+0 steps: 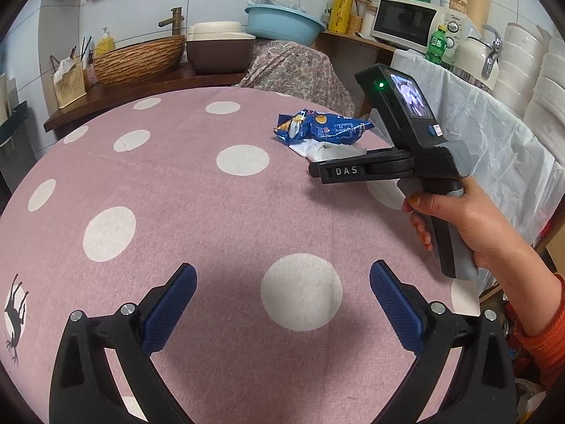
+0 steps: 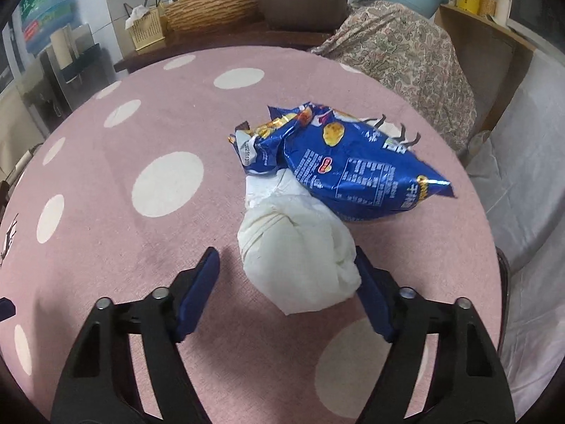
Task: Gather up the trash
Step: 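Grasp the white crumpled tissue with the right gripper, then grasp the blue chip bag with the left gripper while the right gripper holds the tissue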
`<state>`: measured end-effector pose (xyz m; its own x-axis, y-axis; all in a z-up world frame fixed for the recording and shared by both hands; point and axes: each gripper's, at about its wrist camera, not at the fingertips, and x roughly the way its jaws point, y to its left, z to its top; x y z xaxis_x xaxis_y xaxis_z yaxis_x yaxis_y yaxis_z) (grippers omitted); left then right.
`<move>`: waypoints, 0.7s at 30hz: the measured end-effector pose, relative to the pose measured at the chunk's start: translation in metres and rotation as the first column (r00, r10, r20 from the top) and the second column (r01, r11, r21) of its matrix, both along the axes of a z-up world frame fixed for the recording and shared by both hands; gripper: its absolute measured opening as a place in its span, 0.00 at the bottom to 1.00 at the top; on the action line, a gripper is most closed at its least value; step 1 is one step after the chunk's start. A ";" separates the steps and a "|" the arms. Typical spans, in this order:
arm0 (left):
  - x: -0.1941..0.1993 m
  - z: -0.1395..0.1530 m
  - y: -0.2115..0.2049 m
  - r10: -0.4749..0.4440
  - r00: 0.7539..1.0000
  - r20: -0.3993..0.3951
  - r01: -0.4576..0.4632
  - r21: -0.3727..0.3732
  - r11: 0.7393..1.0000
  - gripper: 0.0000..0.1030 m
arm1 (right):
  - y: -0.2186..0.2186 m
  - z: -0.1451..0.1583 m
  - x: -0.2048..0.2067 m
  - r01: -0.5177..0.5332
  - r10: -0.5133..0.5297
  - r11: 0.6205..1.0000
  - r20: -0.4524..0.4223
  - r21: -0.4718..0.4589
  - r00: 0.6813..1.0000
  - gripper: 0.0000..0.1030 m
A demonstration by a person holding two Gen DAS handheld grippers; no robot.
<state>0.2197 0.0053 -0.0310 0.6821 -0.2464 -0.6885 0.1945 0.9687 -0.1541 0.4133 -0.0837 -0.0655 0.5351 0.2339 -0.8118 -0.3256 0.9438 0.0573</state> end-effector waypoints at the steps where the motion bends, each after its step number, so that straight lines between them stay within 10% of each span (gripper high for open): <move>1: 0.000 0.000 0.000 0.000 1.000 0.000 0.000 0.001 1.000 0.95 | 0.000 0.000 0.000 0.002 -0.002 1.000 0.009 -0.001 1.000 0.67; 10: 0.003 -0.001 -0.003 -0.010 1.000 0.001 0.010 0.039 0.999 0.95 | -0.006 0.004 -0.005 -0.017 0.016 0.999 0.013 0.029 1.000 0.20; 21: 0.010 0.008 -0.006 -0.068 0.998 0.010 0.066 0.107 0.992 0.95 | -0.024 0.015 -0.067 -0.124 0.118 0.983 0.051 0.137 0.992 0.16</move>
